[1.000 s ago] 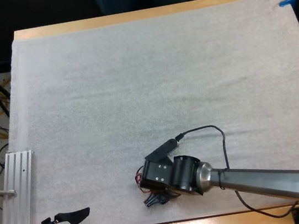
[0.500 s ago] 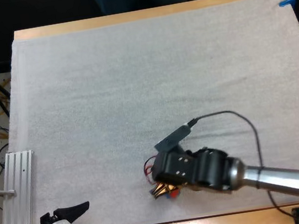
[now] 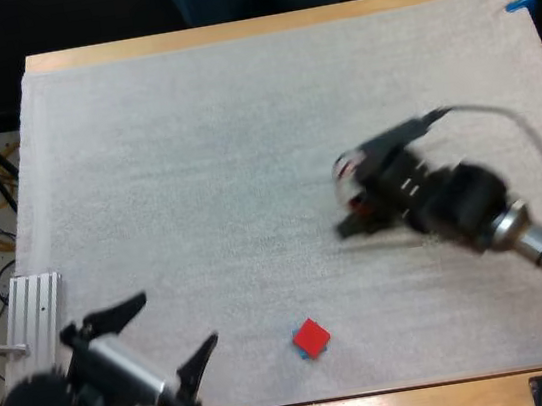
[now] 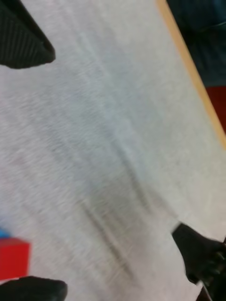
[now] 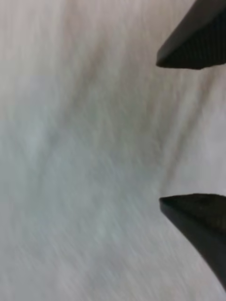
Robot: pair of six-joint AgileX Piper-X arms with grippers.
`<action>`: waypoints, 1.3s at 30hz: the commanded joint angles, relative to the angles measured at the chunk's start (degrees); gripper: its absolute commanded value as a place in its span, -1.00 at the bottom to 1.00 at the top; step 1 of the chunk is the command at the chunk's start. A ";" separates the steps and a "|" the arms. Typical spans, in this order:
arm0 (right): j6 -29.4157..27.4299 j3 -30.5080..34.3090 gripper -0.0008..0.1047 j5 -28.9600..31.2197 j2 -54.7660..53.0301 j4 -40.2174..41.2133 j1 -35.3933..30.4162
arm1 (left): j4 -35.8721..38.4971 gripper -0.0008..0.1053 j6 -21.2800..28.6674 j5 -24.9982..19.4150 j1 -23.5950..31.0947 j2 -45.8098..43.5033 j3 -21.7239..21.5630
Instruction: Stack red cube on blue cube
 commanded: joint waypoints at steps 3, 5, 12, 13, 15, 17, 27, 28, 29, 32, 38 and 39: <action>-3.84 -0.09 0.06 -2.47 -2.04 -0.31 -8.10 | -6.62 0.65 -0.08 -0.86 -0.30 4.91 0.08; -5.13 -0.09 0.06 -4.06 -3.53 -0.48 -13.99 | -10.67 0.65 -0.08 -0.86 -0.30 8.75 0.08; -8.20 -0.09 0.06 -4.47 -8.72 0.23 -29.62 | -16.58 0.65 -0.08 -0.86 -0.08 16.16 0.08; -9.06 -0.09 0.06 -5.17 -9.89 0.41 -32.34 | -17.33 0.65 -0.08 -0.86 0.54 17.19 0.08; -10.34 -0.09 0.06 -7.94 -11.66 0.68 -36.06 | -18.33 0.65 -0.19 -0.86 2.41 18.59 0.08; -11.59 -0.09 0.06 -10.41 -13.89 1.14 -41.09 | -19.13 0.65 -0.19 -0.37 6.05 19.91 0.08; -16.03 5.49 0.06 -11.12 -27.21 2.37 -47.61 | -19.24 0.65 -0.74 7.22 21.48 18.75 0.08; -16.02 6.96 0.06 -12.08 -29.60 2.45 -47.62 | -18.68 0.65 -0.71 7.26 21.51 18.10 0.08; -16.02 8.48 0.06 -12.53 -31.98 2.40 -47.62 | -18.13 0.65 -0.71 7.25 21.50 17.27 0.08; -16.61 12.20 0.06 -14.21 -37.89 2.40 -46.95 | -16.28 0.65 -0.71 7.25 21.50 15.13 0.08; -16.73 19.05 0.06 -18.44 -51.95 5.38 -43.53 | -12.24 0.65 -0.57 7.25 21.39 7.56 0.08; -16.75 19.58 0.06 -18.51 -53.58 5.66 -43.29 | -11.61 0.65 -0.48 7.25 21.39 6.06 0.08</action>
